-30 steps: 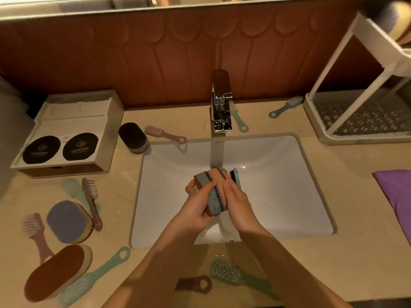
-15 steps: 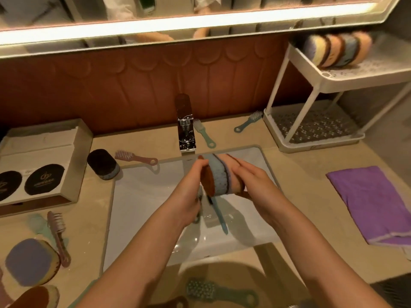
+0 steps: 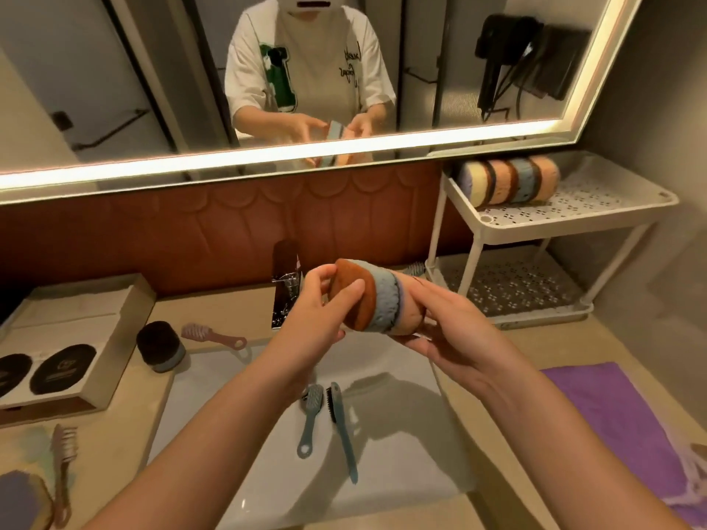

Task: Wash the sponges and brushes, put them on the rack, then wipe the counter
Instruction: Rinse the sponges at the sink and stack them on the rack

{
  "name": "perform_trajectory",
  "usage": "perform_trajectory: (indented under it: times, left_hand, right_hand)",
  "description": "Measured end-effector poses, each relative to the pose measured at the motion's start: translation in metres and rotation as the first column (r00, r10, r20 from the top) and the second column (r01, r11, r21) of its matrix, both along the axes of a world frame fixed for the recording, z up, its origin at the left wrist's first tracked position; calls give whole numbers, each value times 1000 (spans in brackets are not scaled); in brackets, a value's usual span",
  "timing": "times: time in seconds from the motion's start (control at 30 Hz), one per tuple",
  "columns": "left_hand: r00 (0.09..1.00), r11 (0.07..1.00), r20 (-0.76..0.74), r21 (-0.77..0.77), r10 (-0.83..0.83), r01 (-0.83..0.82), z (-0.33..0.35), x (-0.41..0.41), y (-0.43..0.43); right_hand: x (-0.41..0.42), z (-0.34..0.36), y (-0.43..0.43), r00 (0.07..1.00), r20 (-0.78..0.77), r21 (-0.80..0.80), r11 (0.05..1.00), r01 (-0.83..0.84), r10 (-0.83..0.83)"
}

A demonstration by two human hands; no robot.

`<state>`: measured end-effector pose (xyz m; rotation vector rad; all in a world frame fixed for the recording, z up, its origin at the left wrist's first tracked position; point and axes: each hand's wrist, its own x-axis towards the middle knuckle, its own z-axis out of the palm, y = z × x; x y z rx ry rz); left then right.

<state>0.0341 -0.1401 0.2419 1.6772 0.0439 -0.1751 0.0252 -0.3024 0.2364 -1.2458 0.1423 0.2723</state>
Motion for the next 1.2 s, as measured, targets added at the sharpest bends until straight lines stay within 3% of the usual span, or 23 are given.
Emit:
perform_trajectory:
  times: [0.27, 0.6, 0.77, 1.03, 1.2]
  left_hand:
    - [997, 998, 60, 55, -43, 40, 45, 24, -52]
    - [968, 983, 181, 100, -172, 156, 86, 67, -144]
    - [954, 971, 186, 87, -237, 224, 85, 92, -193]
    - [892, 919, 300, 312, -337, 242, 74, 133, -267]
    - [816, 803, 330, 541, -474, 248, 66, 152, -293]
  right_hand:
    - [35, 45, -60, 997, 47, -37, 997, -61, 63]
    - [64, 78, -143, 983, 103, 127, 982, 137, -150]
    - [76, 72, -184, 939, 145, 100, 949, 300, -313]
    - [103, 64, -237, 834, 169, 84, 851, 518, -524]
    - [121, 58, -266, 807, 225, -73, 817, 573, -546]
